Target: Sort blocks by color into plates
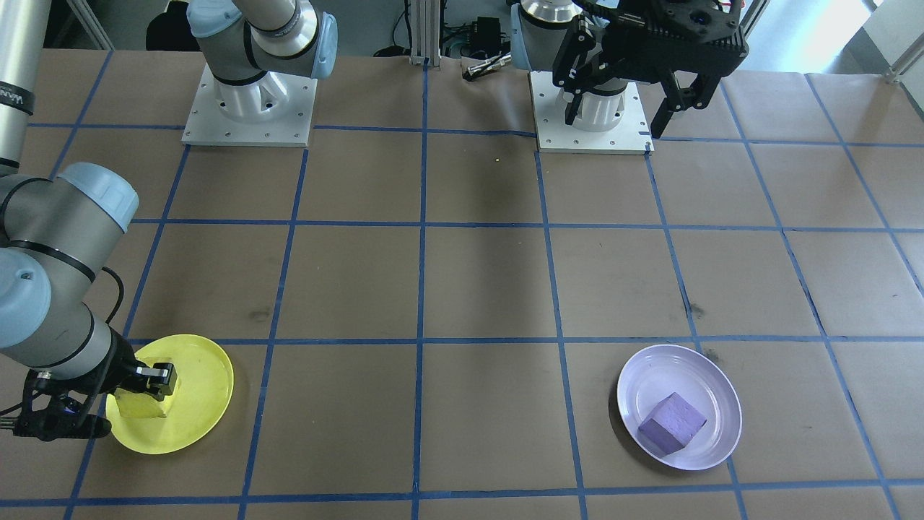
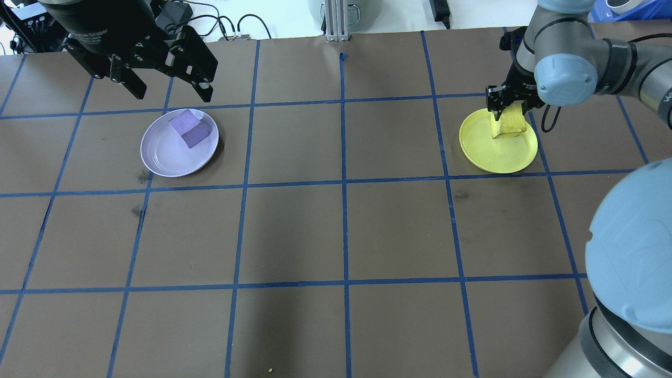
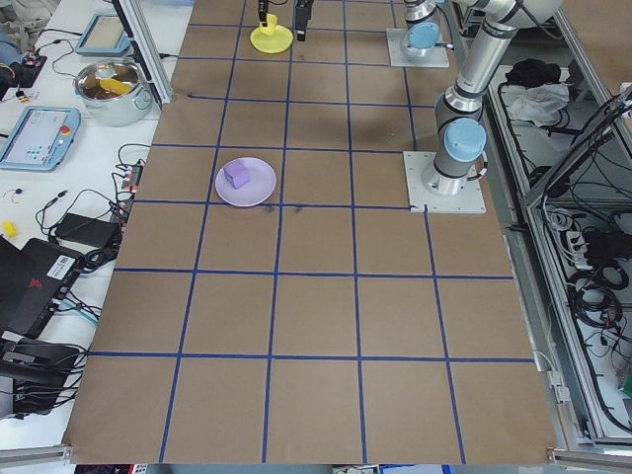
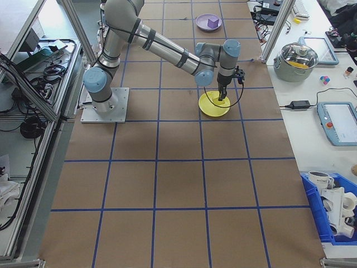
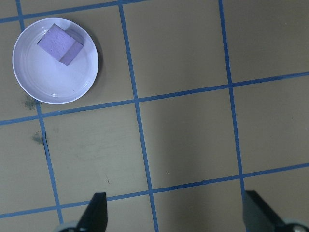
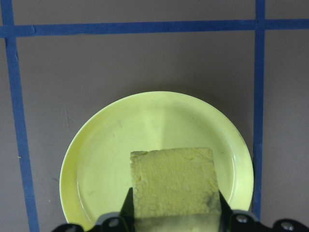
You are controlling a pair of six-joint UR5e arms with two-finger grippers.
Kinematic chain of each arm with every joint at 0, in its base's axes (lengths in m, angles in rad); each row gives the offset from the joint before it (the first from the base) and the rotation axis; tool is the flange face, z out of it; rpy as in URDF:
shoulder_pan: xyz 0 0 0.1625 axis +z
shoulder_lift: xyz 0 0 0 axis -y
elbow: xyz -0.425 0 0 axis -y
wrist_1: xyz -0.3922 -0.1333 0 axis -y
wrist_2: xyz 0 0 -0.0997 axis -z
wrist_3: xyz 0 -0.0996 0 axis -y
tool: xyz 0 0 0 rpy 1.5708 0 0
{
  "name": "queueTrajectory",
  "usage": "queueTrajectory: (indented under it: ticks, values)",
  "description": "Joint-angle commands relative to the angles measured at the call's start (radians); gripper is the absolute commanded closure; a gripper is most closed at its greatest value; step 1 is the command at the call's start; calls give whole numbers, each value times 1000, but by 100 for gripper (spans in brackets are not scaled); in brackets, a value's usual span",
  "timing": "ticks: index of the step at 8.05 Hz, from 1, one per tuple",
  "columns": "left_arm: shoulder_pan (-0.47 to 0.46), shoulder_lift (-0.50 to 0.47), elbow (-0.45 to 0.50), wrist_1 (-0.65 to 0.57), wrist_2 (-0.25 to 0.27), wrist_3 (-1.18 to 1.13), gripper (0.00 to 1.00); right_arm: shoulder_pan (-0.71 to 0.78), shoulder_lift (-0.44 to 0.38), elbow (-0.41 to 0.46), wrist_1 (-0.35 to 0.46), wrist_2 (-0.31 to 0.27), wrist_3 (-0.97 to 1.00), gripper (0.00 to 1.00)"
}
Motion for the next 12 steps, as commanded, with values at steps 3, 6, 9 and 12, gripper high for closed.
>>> queueTrajectory:
  ticks: [3,6,9,12]
  values:
    - [-1,-1,-2,4,0,13,0,-1,-41,-2,22,7,-31,0]
    - [-1,-1,-2,2,2,13,0,5,-160,-2,109,9,-18,0]
    - [-1,-1,-2,4,0,13,0,27,-329,-1,178,13,-16,0]
    - [-1,0,-2,4,2,13,0,171,-452,13,280,10,165,0]
